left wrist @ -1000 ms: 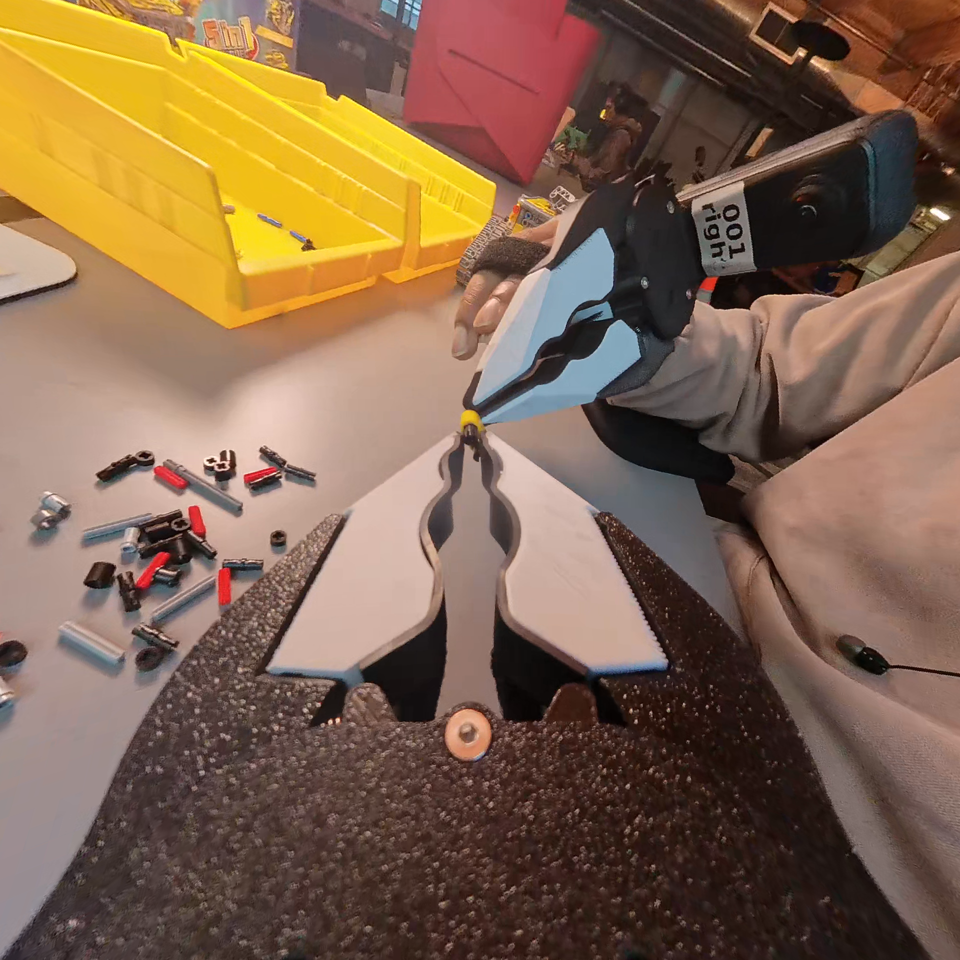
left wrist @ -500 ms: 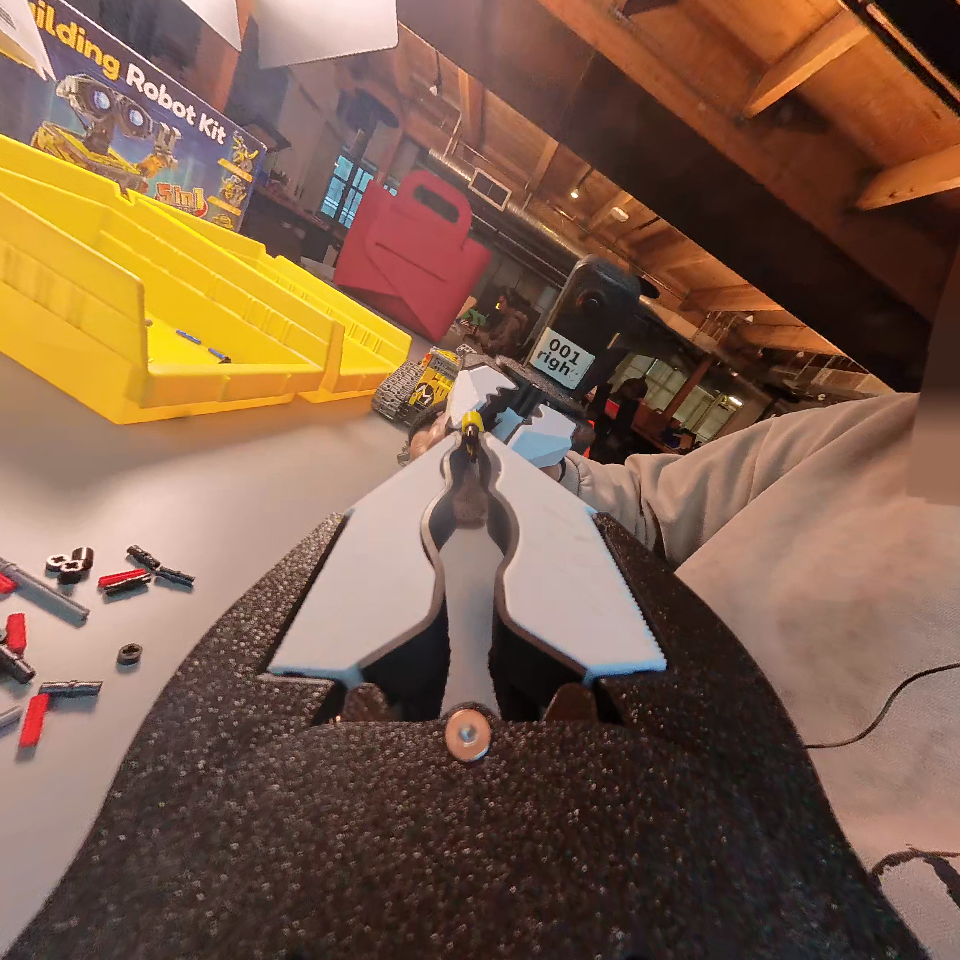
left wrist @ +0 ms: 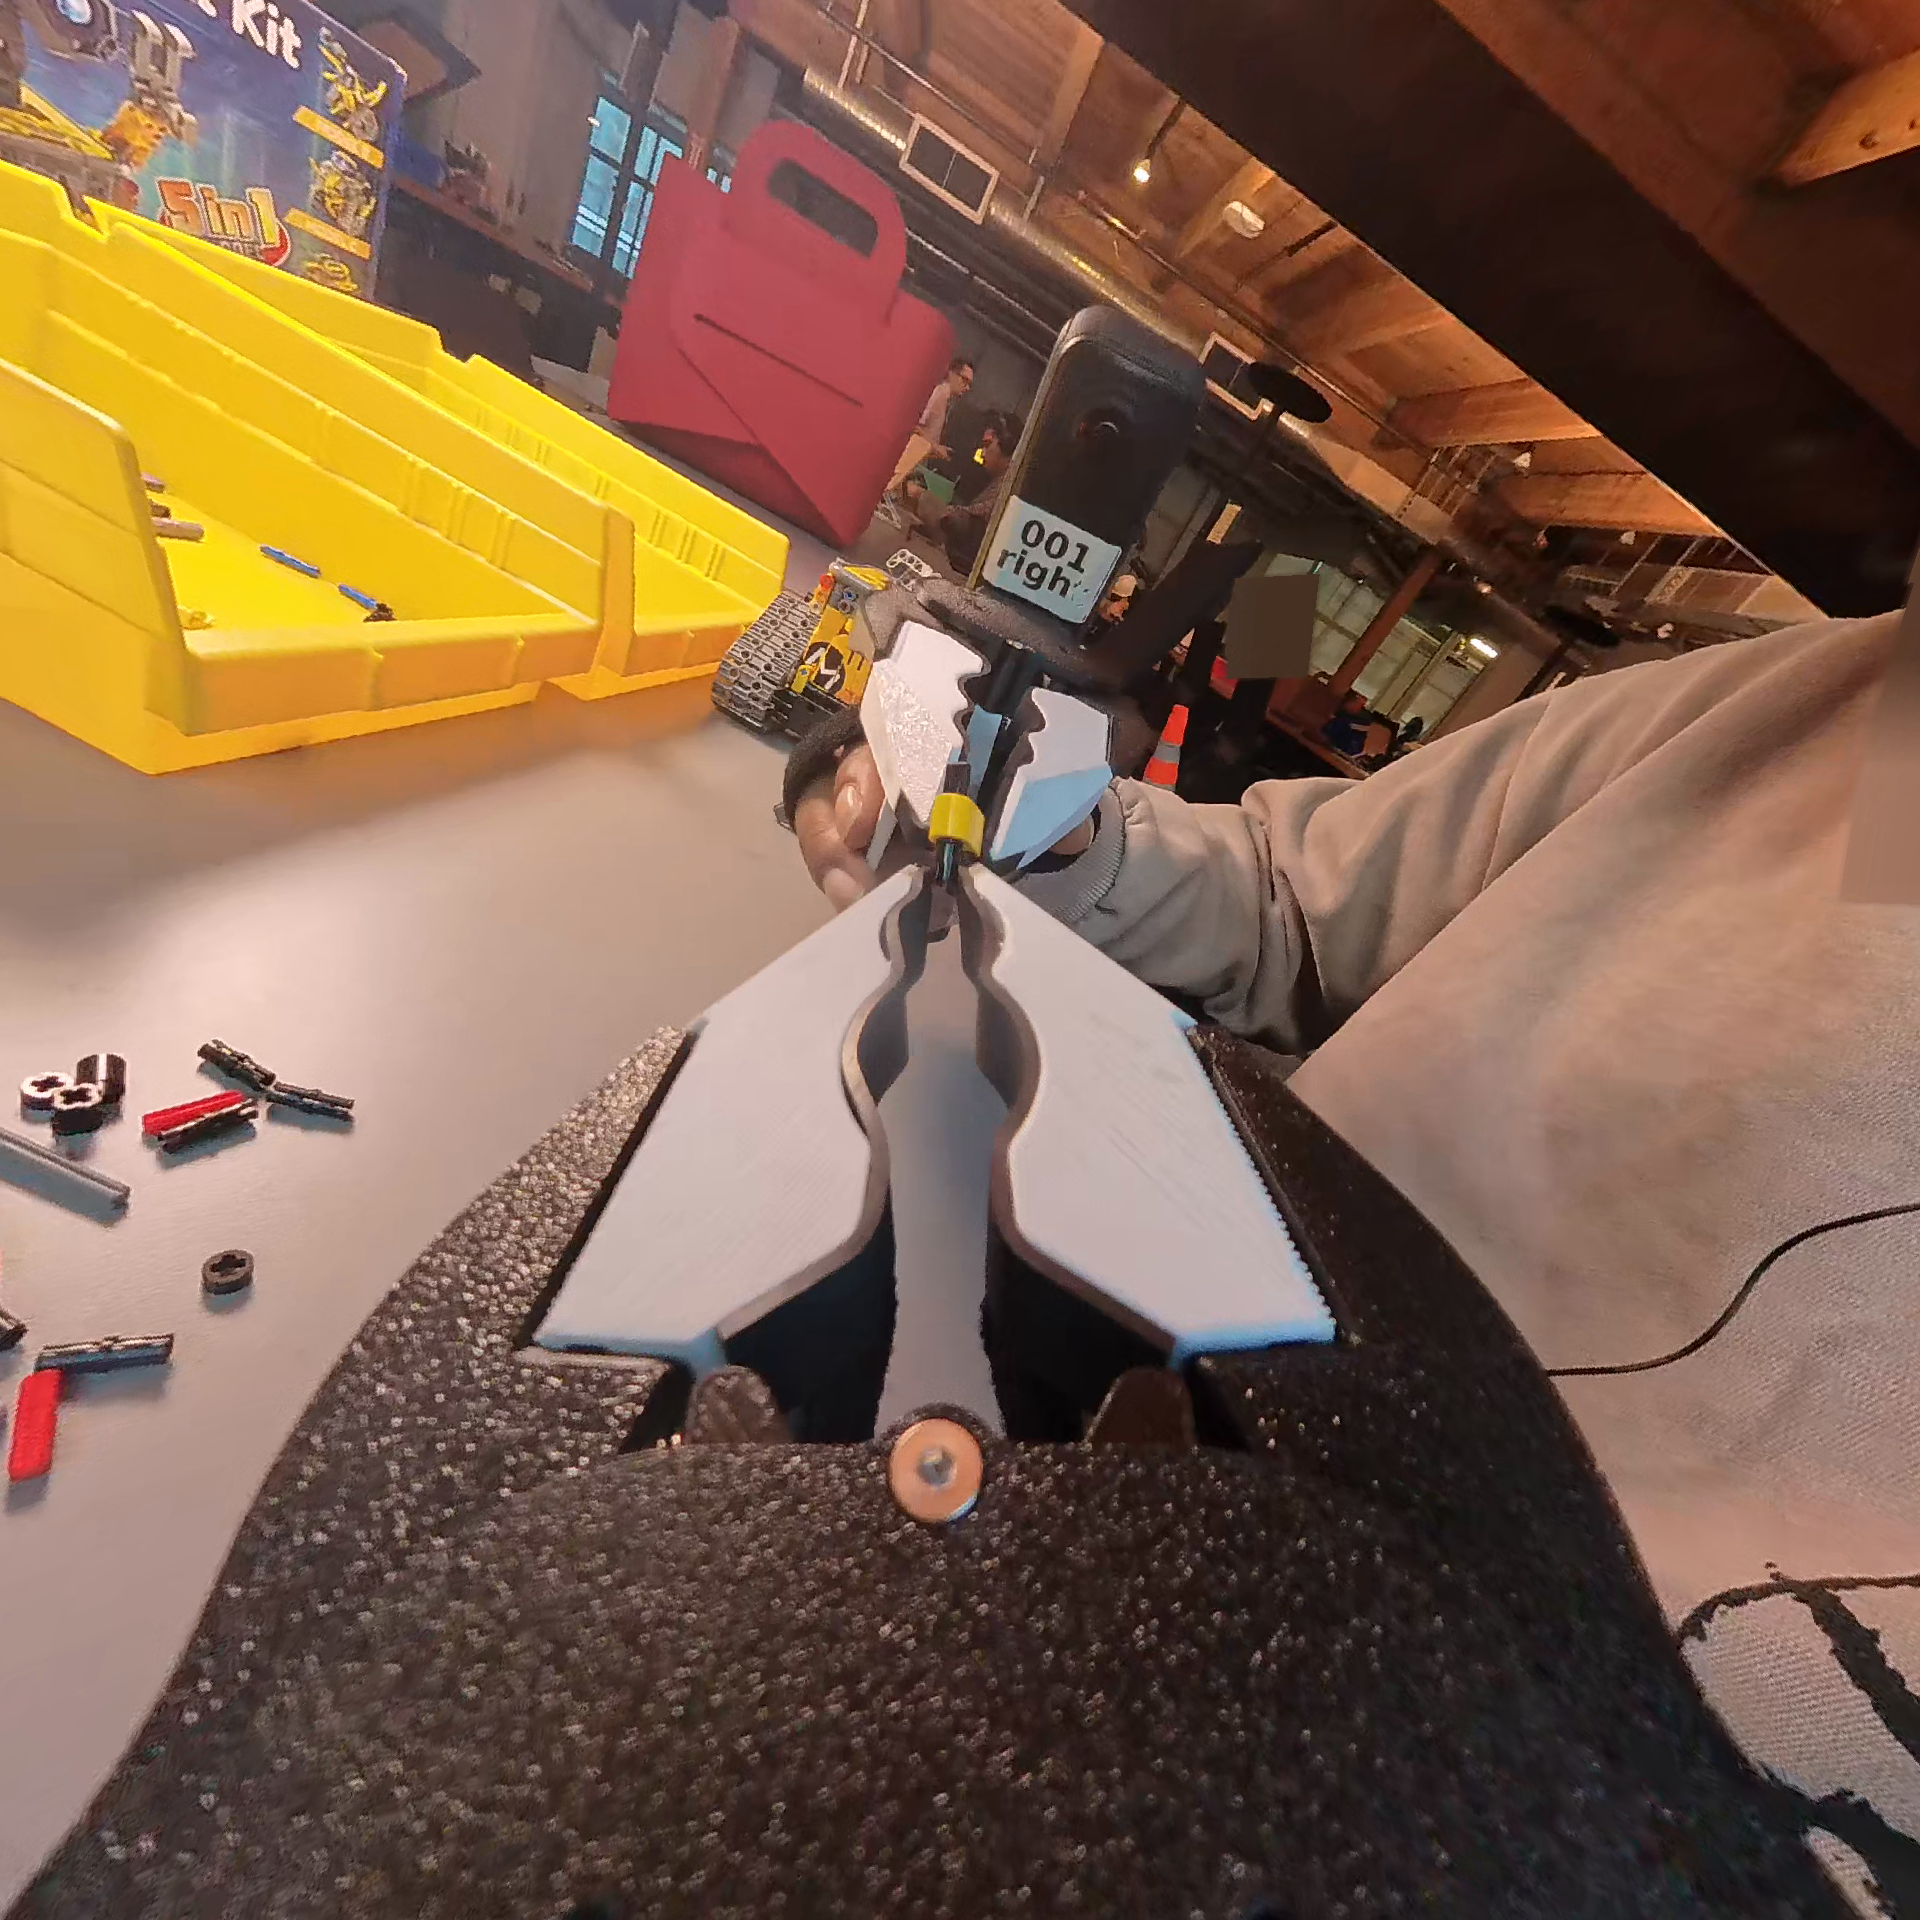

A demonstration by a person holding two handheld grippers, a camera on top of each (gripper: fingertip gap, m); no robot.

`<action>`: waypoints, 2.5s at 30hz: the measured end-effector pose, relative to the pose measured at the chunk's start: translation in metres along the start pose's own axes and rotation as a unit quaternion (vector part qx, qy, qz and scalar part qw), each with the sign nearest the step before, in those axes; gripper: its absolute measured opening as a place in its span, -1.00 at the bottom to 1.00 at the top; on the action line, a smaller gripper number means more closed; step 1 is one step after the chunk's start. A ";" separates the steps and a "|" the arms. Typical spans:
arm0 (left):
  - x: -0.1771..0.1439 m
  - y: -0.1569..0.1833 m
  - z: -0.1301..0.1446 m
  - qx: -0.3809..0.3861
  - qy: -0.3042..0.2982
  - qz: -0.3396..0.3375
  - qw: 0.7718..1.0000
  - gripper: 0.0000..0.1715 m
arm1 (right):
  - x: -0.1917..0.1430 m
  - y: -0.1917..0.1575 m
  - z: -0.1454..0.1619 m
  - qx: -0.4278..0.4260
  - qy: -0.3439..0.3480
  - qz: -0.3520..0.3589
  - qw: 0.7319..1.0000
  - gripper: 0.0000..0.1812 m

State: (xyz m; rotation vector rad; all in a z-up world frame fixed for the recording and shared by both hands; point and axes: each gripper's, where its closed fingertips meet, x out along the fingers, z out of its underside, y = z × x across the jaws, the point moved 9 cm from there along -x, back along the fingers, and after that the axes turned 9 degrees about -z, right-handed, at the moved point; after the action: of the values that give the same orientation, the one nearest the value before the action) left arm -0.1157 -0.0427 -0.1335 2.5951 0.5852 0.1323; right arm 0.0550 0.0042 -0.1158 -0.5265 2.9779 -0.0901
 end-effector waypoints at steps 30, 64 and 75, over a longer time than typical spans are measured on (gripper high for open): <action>-0.004 0.005 -0.005 -0.005 -0.029 0.013 0.999 -0.96 | 0.006 0.000 0.006 0.031 0.082 -0.007 0.996 -0.80; -0.027 -0.018 -0.017 0.148 -0.037 -0.216 0.965 -0.96 | -0.030 0.015 -0.011 0.044 0.135 -0.025 0.990 -0.94; -0.007 -0.079 0.009 0.218 -0.201 -0.387 0.873 -0.82 | -0.022 0.023 0.014 0.030 0.045 0.036 0.998 -0.94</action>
State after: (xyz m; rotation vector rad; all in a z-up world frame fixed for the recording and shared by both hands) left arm -0.1509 0.0133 -0.1788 2.4345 1.5588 -0.8654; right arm 0.0699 0.0331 -0.1294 -0.4197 3.0671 -0.2014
